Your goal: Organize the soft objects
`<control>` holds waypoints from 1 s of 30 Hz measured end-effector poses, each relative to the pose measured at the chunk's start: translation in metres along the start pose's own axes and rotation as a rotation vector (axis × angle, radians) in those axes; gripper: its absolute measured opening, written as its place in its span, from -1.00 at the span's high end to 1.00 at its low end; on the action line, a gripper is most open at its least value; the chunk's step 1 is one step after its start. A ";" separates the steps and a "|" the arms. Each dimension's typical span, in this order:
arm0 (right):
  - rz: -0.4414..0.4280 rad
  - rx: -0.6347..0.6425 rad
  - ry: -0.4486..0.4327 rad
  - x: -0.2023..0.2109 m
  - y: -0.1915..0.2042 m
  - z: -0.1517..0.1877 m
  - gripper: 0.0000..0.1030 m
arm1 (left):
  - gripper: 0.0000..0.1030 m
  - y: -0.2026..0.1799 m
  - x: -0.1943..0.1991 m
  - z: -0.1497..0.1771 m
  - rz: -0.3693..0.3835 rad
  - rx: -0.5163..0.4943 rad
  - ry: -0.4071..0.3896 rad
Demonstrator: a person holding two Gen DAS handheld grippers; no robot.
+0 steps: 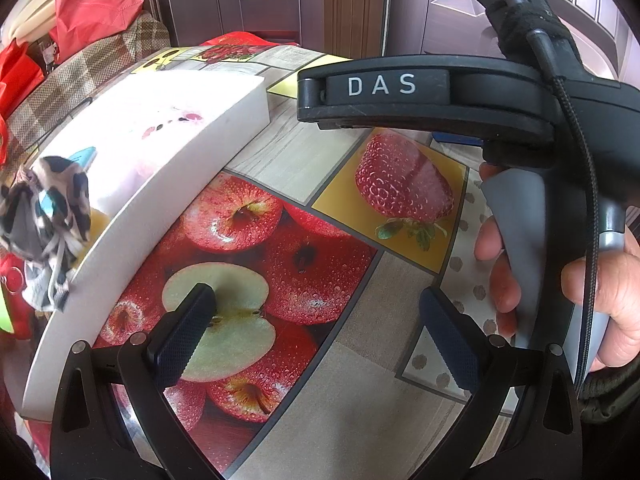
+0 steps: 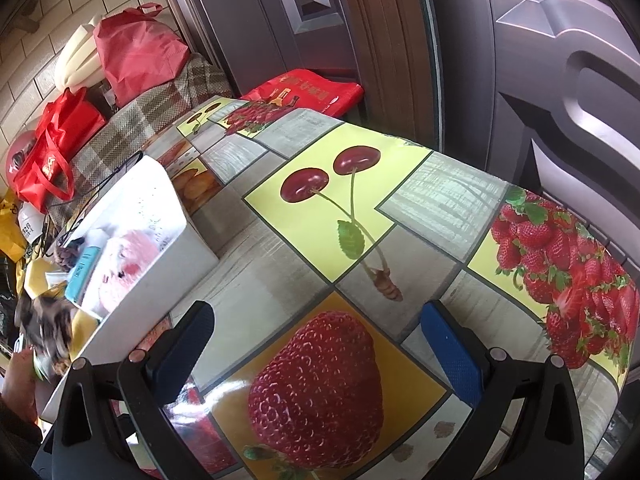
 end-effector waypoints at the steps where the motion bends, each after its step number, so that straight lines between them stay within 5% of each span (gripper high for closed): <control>1: -0.002 -0.001 0.000 0.000 0.000 0.000 -1.00 | -0.99 0.000 0.000 0.000 0.000 0.000 -0.001; 30: -0.078 0.017 -0.011 -0.010 0.014 -0.013 -1.00 | -0.99 -0.001 0.000 0.000 0.000 0.000 0.000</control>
Point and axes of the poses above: each gripper's, at about its wrist camera, not at the fingertips, and x roughly against the way its jaws point, y to its left, z to its underside, the point moved 10 cm from there along -x, roughly the way its jaws point, and after that the axes turned 4 degrees about z, right-handed, at the moved point
